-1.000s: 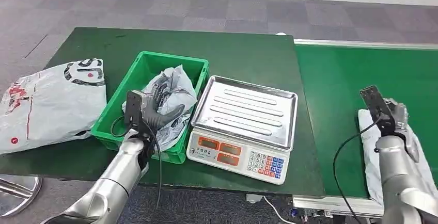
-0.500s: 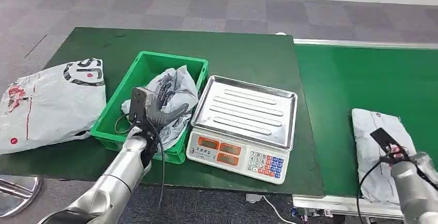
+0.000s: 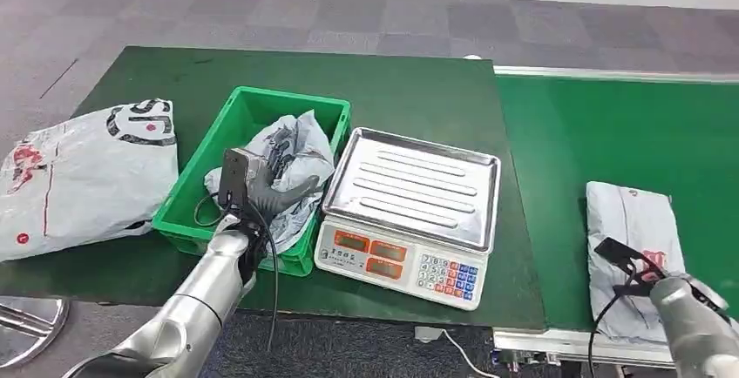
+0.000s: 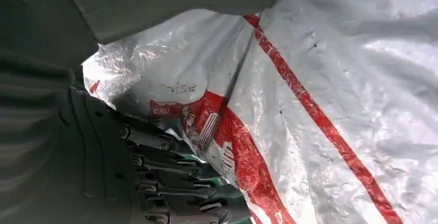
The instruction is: Moved the parcel from conveyor to table for the left to box.
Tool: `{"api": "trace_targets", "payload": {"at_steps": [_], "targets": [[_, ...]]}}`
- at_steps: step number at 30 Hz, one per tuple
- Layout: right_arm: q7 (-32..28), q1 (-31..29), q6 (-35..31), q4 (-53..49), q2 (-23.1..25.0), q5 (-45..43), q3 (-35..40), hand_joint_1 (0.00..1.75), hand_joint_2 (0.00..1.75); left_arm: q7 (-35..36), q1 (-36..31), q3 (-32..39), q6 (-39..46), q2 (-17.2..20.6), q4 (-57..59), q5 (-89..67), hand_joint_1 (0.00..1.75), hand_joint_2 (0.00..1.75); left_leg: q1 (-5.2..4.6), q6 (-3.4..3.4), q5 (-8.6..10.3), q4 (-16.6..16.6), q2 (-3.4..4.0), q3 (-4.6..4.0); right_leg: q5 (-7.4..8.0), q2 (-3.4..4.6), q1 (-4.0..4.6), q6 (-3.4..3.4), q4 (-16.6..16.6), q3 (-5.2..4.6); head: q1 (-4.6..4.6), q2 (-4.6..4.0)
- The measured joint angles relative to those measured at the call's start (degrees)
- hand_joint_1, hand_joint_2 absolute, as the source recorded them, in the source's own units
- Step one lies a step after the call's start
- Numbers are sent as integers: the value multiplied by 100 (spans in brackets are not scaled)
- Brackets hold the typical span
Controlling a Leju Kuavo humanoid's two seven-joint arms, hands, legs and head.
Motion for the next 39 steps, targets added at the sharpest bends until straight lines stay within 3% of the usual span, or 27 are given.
{"api": "trace_targets", "payload": {"at_steps": [9, 20, 27, 34, 36, 39], "targets": [[-158, -393, -15, 112, 271, -26, 208, 175, 175, -13, 48, 0, 134, 88, -42, 0, 0, 175, 4, -5, 2, 2, 70, 12, 31, 70, 4, -5, -1, -8, -2, 0], [-490, -637, -489, 149, 527, -231, 315, 175, 175, 41, 256, 0, 158, 129, -380, 61, 0, 175, 4, -6, 22, 1, 39, 2, 36, 36, 5, -9, 0, -11, -2, 0], [-785, -660, -1509, 125, 583, -557, 315, 175, 175, 68, 327, 0, 175, 129, -509, 63, 0, 175, 3, -6, 19, 0, 23, -6, 26, 26, 4, -8, 0, -13, 0, 0], [-910, -734, -1790, 70, 599, -691, 315, 175, 175, 77, 370, 0, 204, 129, -573, 63, 0, 175, 3, -6, 18, 1, 23, -7, 25, 24, 4, -8, 0, -14, -2, 0], [-1179, -732, -2221, 9, 601, -938, 311, 175, 175, 77, 374, 0, 219, 129, -581, 63, 0, 175, 3, -6, 19, 1, 22, -7, 25, 24, 3, -9, 0, -15, -2, 0], [-2081, -690, -3025, -333, 592, -1743, 134, 175, 175, 50, 371, 0, 221, 127, -577, 63, 0, 175, 3, -6, 19, 2, 22, -5, 25, 23, 2, -9, 0, -21, -2, 0]]}}
